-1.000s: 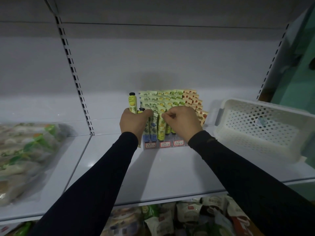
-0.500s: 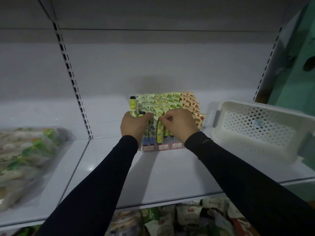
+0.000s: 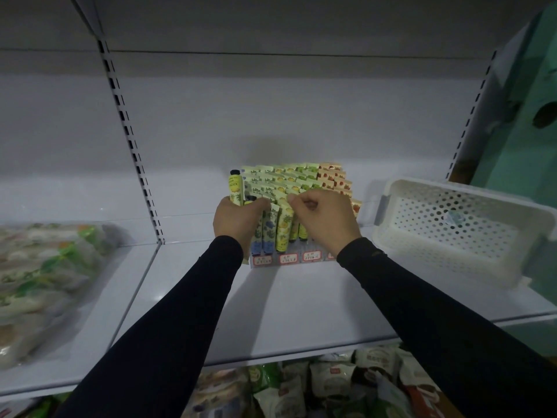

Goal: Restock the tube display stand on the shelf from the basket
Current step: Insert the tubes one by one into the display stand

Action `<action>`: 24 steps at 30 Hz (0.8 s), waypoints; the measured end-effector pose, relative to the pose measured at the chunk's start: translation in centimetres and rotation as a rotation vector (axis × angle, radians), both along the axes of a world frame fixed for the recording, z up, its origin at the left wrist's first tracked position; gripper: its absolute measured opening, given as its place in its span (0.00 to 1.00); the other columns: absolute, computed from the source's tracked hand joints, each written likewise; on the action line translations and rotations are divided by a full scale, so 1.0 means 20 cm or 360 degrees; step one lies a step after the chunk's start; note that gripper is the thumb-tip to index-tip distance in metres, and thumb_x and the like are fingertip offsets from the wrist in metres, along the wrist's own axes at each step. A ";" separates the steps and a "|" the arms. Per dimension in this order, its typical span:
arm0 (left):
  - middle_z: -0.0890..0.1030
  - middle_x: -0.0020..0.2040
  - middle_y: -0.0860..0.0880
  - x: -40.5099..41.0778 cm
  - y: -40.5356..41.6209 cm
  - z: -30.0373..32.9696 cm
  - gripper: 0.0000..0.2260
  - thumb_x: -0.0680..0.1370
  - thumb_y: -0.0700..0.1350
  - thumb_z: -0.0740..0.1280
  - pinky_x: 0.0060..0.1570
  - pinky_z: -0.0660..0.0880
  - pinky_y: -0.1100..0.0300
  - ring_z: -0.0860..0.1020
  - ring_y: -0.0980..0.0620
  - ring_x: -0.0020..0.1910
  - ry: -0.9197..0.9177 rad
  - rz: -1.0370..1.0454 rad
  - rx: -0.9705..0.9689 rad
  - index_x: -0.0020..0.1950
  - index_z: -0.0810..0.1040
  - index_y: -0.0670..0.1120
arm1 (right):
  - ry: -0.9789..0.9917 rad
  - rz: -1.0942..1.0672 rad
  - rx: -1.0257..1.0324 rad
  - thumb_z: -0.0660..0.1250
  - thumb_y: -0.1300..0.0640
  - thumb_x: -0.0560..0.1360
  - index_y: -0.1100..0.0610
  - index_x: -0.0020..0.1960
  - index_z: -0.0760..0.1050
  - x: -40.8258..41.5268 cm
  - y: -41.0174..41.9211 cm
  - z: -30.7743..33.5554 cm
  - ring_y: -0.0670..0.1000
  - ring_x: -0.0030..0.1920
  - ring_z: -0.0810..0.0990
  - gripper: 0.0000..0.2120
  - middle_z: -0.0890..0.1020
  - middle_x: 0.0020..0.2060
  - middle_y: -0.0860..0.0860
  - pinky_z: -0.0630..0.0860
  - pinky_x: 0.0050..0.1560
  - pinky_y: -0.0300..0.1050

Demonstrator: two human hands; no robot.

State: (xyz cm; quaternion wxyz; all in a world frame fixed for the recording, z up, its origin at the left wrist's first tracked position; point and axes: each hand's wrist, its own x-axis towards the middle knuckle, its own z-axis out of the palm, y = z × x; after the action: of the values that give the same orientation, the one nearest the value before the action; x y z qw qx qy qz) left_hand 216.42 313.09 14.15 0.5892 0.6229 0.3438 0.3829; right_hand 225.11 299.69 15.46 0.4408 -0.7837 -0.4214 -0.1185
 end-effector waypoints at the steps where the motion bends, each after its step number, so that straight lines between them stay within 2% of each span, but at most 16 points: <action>1: 0.85 0.42 0.47 0.00 0.00 0.00 0.16 0.65 0.48 0.74 0.36 0.80 0.56 0.83 0.48 0.38 0.0003 0.0002 0.0005 0.49 0.80 0.43 | -0.0046 -0.0004 0.0037 0.64 0.45 0.78 0.57 0.45 0.83 0.00 0.00 0.01 0.45 0.41 0.80 0.16 0.84 0.38 0.48 0.75 0.44 0.40; 3: 0.84 0.42 0.46 -0.01 0.00 0.00 0.15 0.66 0.47 0.75 0.33 0.77 0.59 0.82 0.49 0.37 -0.0004 0.0009 0.0007 0.49 0.80 0.43 | -0.0169 0.0017 0.0016 0.66 0.46 0.77 0.56 0.44 0.83 -0.01 0.01 0.01 0.45 0.40 0.78 0.14 0.82 0.38 0.48 0.74 0.42 0.38; 5: 0.84 0.42 0.46 -0.01 -0.01 0.01 0.16 0.66 0.48 0.75 0.34 0.78 0.58 0.83 0.49 0.37 -0.0005 -0.0001 0.0000 0.50 0.80 0.43 | -0.0271 0.0045 -0.0101 0.67 0.46 0.76 0.54 0.44 0.82 -0.01 0.04 0.01 0.44 0.38 0.74 0.13 0.78 0.37 0.47 0.68 0.37 0.35; 7: 0.84 0.43 0.45 -0.01 -0.01 0.01 0.19 0.63 0.49 0.75 0.35 0.80 0.56 0.83 0.47 0.38 -0.0009 -0.0011 -0.0008 0.50 0.80 0.43 | -0.0262 0.0058 -0.0202 0.67 0.47 0.76 0.53 0.42 0.82 -0.02 0.07 0.01 0.45 0.38 0.71 0.11 0.75 0.37 0.47 0.65 0.37 0.39; 9: 0.84 0.43 0.45 -0.01 -0.01 0.02 0.20 0.62 0.50 0.75 0.35 0.80 0.57 0.83 0.48 0.37 -0.0006 -0.0017 -0.0020 0.50 0.81 0.42 | -0.0269 0.0050 -0.0267 0.67 0.47 0.77 0.50 0.35 0.77 -0.01 0.09 0.01 0.48 0.39 0.72 0.13 0.72 0.36 0.48 0.65 0.39 0.41; 14: 0.84 0.36 0.48 -0.03 -0.01 0.02 0.10 0.69 0.45 0.76 0.29 0.75 0.64 0.81 0.52 0.31 -0.0097 -0.0128 -0.0077 0.47 0.82 0.42 | -0.0334 0.0003 -0.0401 0.66 0.49 0.76 0.60 0.37 0.80 -0.02 0.12 0.04 0.54 0.36 0.76 0.16 0.78 0.34 0.56 0.74 0.38 0.47; 19: 0.79 0.31 0.51 -0.08 -0.02 0.05 0.10 0.73 0.47 0.75 0.23 0.70 0.68 0.75 0.60 0.22 -0.0121 -0.0164 -0.0073 0.45 0.80 0.42 | -0.0283 -0.0018 -0.0388 0.67 0.50 0.74 0.62 0.39 0.81 -0.01 0.14 0.04 0.57 0.38 0.80 0.15 0.82 0.37 0.58 0.79 0.41 0.50; 24: 0.75 0.31 0.52 -0.12 0.03 0.04 0.08 0.73 0.45 0.73 0.23 0.68 0.66 0.71 0.55 0.25 -0.0079 -0.0097 -0.0014 0.44 0.77 0.43 | -0.0263 -0.0003 -0.0417 0.66 0.49 0.75 0.61 0.38 0.81 -0.02 0.14 0.06 0.55 0.38 0.81 0.16 0.83 0.36 0.56 0.80 0.43 0.49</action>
State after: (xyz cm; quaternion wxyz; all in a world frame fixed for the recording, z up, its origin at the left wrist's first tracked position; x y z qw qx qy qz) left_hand 214.12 313.68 14.85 0.6116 0.6209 0.3116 0.3786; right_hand 224.69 302.58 16.70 0.2983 -0.8225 -0.4673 -0.1271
